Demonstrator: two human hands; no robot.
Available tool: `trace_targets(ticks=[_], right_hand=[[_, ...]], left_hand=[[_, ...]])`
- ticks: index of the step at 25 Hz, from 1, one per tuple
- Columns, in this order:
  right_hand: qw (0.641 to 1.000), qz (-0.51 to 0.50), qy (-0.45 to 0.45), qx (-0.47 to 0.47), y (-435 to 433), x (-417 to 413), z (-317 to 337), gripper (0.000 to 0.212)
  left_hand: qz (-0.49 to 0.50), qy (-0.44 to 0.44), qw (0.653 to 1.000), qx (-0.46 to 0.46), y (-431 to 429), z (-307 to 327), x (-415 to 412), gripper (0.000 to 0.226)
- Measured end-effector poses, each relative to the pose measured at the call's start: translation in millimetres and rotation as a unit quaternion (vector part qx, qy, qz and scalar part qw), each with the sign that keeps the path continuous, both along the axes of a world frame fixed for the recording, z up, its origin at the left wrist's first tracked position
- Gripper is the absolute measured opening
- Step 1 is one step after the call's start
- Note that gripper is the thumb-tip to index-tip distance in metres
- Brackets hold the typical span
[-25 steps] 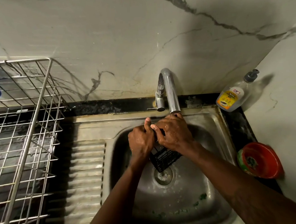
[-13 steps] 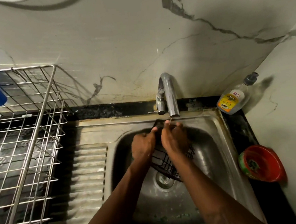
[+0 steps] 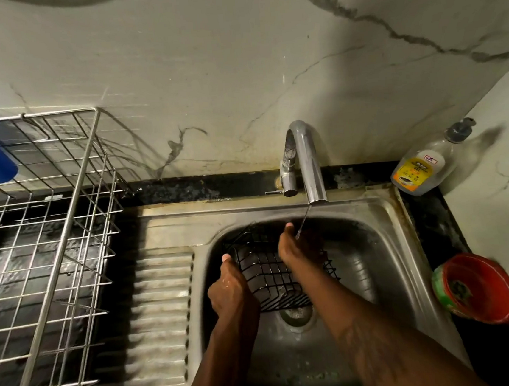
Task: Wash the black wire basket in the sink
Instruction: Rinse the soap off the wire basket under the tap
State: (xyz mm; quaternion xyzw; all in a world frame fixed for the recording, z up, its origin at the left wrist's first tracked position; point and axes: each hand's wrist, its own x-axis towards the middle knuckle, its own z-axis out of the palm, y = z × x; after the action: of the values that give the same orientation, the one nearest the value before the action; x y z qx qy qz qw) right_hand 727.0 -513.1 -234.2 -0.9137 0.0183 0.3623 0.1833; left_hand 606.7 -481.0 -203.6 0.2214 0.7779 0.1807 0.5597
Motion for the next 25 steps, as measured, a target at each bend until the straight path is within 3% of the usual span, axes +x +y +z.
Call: trace_targets(ticks=[2, 4, 8, 11, 14, 18, 20, 22, 25], right_hand=[[0.998, -0.054, 0.025, -0.018, 2.5, 11.0, 7.8, 0.078], [0.999, -0.042, 0.026, 0.011, 8.8, -1.7, 17.9, 0.078], [0.985, 0.137, -0.043, 0.100, -3.4, -51.0, 11.9, 0.084], [0.998, 0.049, -0.031, -0.004, -21.6, 4.8, -20.9, 0.082], [0.999, -0.004, -0.001, -0.037, -28.7, 33.8, -29.6, 0.084], [0.981, 0.151, -0.070, 0.100, -21.0, -55.5, 5.8, 0.077], [0.961, 0.219, -0.119, 0.119, -32.0, -75.3, 10.1, 0.080], [0.977, 0.165, -0.107, 0.078, -37.5, -40.5, -7.7, 0.081], [0.999, -0.035, -0.003, -0.007, -44.6, 28.1, -28.8, 0.075]], left_hand=[[-0.013, 0.011, 1.000, 0.007, 0.1, 2.7, 4.5, 0.079], [-0.027, 0.025, 0.999, 0.006, 0.6, 3.4, 6.7, 0.083], [-0.010, 0.021, 1.000, -0.006, 1.1, 0.3, 1.3, 0.081], [0.010, 0.002, 1.000, -0.015, -1.2, 4.9, -1.0, 0.080], [0.016, 0.001, 1.000, -0.005, -1.4, 8.2, 4.3, 0.078], [0.018, -0.020, 0.999, -0.019, 0.5, 5.1, 2.4, 0.074], [0.014, -0.050, 0.999, -0.016, -0.9, -0.3, -3.9, 0.067], [0.006, -0.075, 0.997, -0.009, -0.6, 3.3, -5.7, 0.065], [0.008, -0.030, 0.999, -0.023, -1.1, 12.2, 2.6, 0.072]])
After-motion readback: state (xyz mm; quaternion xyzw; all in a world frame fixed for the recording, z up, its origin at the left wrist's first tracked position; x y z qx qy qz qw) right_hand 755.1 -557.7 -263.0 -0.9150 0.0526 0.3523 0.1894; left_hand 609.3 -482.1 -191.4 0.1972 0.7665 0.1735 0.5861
